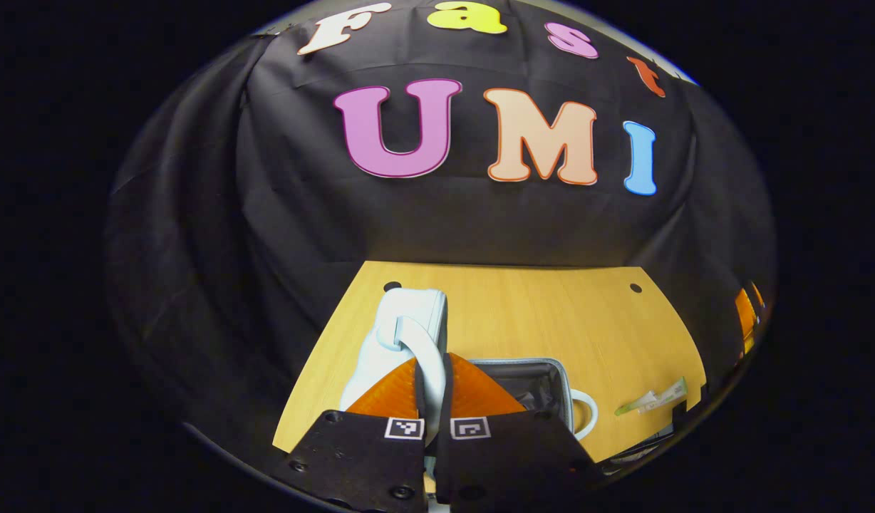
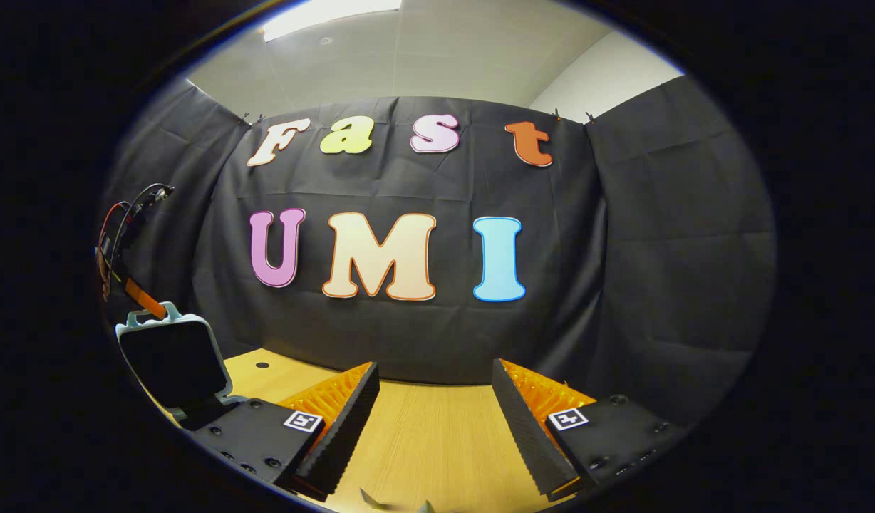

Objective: First open the suitcase, pack the skin care products into it, and then close the suitcase.

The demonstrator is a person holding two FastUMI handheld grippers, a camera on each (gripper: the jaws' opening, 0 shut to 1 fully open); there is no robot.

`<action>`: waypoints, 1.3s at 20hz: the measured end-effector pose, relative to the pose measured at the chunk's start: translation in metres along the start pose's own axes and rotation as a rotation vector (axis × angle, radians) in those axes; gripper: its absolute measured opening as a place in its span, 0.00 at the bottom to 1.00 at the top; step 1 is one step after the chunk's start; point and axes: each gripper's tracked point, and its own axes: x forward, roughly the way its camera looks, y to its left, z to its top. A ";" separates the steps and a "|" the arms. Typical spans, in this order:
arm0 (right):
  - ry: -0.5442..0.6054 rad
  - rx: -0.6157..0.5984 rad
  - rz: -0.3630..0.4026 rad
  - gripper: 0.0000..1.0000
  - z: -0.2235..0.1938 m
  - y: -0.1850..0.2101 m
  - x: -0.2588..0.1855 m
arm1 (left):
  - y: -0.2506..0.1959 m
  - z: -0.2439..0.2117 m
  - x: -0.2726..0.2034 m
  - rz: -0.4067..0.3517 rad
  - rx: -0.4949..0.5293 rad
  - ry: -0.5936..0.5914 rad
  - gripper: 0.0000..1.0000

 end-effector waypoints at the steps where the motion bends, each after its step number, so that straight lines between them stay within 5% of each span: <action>1: 0.000 0.009 -0.006 0.99 -0.001 0.007 0.001 | 0.009 0.000 0.002 -0.001 -0.007 -0.005 0.00; 11: -0.018 -0.013 -0.082 0.99 0.000 0.053 0.007 | 0.101 -0.022 0.029 -0.010 -0.068 -0.020 0.00; 26: -0.061 -0.111 -0.154 0.96 0.015 0.072 0.010 | 0.230 -0.130 0.102 0.159 -0.201 0.098 0.00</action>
